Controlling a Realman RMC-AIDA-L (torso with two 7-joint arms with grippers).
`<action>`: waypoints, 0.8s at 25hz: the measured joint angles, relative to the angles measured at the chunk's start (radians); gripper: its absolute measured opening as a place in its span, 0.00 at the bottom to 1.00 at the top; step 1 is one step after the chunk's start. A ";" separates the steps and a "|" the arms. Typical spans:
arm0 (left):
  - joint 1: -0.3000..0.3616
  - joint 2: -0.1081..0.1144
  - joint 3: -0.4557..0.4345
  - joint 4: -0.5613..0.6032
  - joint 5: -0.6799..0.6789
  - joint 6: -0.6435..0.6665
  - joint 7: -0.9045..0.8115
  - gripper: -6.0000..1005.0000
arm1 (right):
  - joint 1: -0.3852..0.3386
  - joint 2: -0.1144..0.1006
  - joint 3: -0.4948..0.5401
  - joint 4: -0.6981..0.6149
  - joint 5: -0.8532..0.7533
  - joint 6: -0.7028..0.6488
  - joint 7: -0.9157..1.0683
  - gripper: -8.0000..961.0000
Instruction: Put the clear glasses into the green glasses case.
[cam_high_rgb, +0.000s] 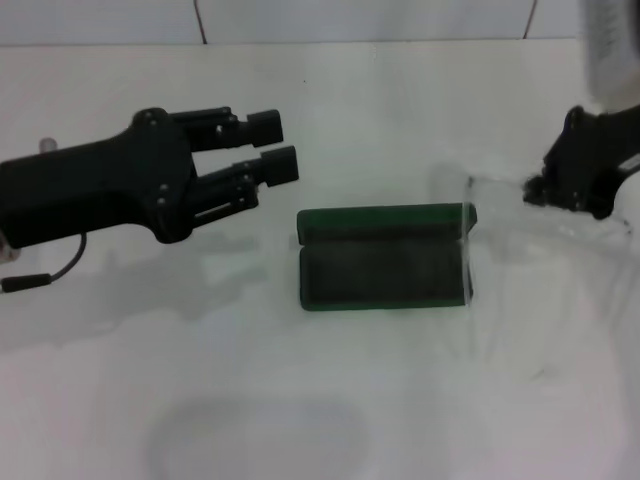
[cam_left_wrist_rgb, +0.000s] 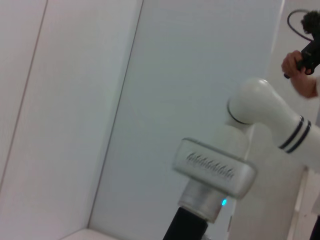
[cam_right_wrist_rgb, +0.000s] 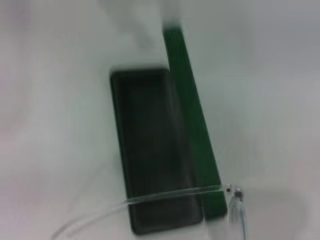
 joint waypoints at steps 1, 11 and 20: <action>-0.002 0.001 -0.005 -0.001 -0.005 0.011 -0.003 0.43 | -0.033 -0.001 0.007 -0.061 0.035 -0.011 0.005 0.05; -0.039 0.002 -0.001 0.000 -0.060 0.142 -0.017 0.43 | -0.272 0.011 0.080 -0.267 0.447 0.122 -0.084 0.05; -0.130 -0.003 0.090 -0.064 -0.096 0.162 -0.028 0.30 | -0.289 0.007 0.080 -0.042 0.812 0.220 -0.305 0.05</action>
